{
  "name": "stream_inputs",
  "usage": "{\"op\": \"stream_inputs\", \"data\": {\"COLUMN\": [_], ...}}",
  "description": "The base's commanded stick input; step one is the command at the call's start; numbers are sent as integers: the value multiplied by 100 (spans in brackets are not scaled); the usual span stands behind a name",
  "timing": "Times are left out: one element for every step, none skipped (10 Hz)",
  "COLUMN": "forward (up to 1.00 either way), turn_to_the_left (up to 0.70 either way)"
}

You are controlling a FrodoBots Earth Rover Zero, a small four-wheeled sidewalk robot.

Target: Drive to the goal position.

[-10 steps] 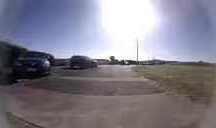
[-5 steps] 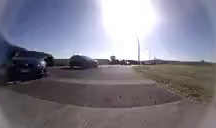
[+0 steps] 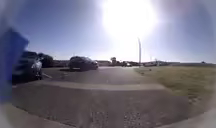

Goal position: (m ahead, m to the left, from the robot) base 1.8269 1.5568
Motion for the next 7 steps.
{"op": "stream_inputs", "data": {"forward": [100, 100, 100, 100, 100, 100, 100], "turn_to_the_left": [0, 0, 0, 0, 0, 0, 0]}}
